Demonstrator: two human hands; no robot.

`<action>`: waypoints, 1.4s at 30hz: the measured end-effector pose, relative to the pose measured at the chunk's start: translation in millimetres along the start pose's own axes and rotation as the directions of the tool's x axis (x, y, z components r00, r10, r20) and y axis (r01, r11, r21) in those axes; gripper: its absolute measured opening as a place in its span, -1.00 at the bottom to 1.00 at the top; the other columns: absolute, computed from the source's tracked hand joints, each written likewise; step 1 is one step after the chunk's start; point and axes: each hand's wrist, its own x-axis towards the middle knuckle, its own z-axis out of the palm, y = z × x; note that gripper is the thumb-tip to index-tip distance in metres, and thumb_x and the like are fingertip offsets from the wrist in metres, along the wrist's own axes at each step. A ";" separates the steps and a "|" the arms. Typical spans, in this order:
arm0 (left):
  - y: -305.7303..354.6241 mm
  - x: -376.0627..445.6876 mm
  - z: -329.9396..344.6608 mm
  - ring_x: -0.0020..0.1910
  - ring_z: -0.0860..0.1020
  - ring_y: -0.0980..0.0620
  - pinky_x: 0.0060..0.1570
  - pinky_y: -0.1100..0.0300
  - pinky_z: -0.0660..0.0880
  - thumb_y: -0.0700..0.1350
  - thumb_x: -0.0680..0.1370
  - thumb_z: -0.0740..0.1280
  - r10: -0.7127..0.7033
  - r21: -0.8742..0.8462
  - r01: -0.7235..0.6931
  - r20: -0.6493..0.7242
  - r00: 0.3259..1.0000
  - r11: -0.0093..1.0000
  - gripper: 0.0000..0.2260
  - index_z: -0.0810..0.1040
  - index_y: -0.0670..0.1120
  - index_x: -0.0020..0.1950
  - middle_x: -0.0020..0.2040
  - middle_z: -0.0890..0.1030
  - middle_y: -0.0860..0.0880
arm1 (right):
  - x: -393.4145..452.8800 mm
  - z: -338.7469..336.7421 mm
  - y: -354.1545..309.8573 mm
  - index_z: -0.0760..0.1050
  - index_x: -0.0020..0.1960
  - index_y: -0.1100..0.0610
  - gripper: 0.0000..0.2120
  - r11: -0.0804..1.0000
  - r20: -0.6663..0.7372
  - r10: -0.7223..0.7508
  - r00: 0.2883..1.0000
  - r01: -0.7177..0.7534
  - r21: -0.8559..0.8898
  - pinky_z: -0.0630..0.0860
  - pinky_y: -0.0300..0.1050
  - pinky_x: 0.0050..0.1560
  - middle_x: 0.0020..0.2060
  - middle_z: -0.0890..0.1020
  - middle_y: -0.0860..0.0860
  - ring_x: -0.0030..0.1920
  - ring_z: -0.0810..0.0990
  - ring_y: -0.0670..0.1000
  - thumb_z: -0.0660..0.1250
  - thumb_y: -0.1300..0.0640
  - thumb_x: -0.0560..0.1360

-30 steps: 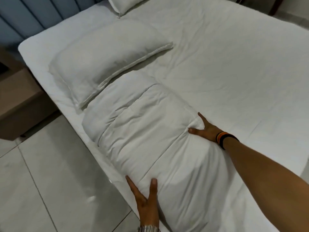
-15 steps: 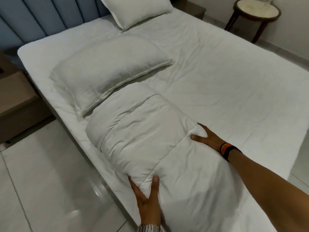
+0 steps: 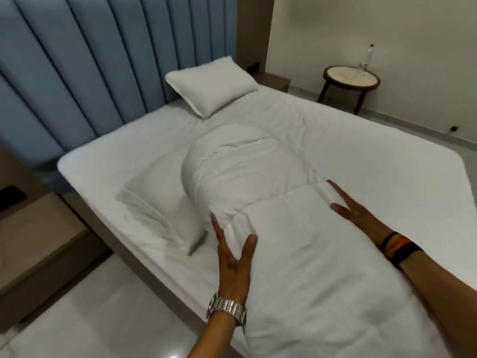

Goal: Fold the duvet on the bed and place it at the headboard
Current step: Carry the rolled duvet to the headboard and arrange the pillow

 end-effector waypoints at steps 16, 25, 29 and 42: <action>147.0 482.9 -190.9 0.49 0.23 0.29 0.25 0.57 0.17 0.41 0.37 0.39 0.126 0.242 -0.225 0.366 0.922 0.944 -0.07 0.01 0.32 0.64 0.57 0.19 0.30 | 301.3 210.9 -207.8 0.19 0.63 -0.26 -0.11 0.970 -0.378 -0.010 0.926 0.100 0.220 0.23 -0.12 0.47 0.53 0.31 -0.24 0.46 0.31 -0.15 0.40 -0.45 0.40; 191.4 743.6 -292.9 0.51 0.22 0.27 0.46 0.29 0.12 0.39 0.36 0.32 0.103 0.313 -0.308 0.534 0.839 0.898 -0.06 0.03 0.19 0.67 0.59 0.18 0.24 | 487.5 351.7 -296.1 0.21 0.63 -0.22 -0.02 0.932 -0.520 0.032 0.854 0.162 0.324 0.26 -0.30 0.39 0.53 0.34 -0.26 0.46 0.34 -0.20 0.52 -0.40 0.33; 170.3 880.6 -350.1 0.50 0.20 0.31 0.52 0.20 0.12 0.42 0.41 0.32 0.030 0.383 -0.319 0.598 0.801 0.867 -0.10 0.03 0.24 0.66 0.57 0.16 0.31 | 584.4 458.6 -306.2 0.22 0.63 -0.19 -0.07 0.889 -0.583 0.148 0.799 0.151 0.432 0.30 -0.48 0.29 0.45 0.40 -0.23 0.40 0.39 -0.20 0.54 -0.25 0.35; -69.3 955.1 -465.7 0.65 -0.22 -0.27 0.51 -0.41 -0.13 0.40 0.62 -0.09 0.030 0.820 -0.555 0.556 0.830 0.143 -0.35 -0.10 0.24 0.67 0.69 -0.20 -0.11 | 769.2 672.7 -277.8 -0.07 0.68 -0.24 -0.24 0.894 -0.565 0.128 0.815 -0.341 -0.290 -0.26 0.33 0.56 0.69 -0.20 0.05 0.67 -0.25 0.13 0.04 -0.47 0.58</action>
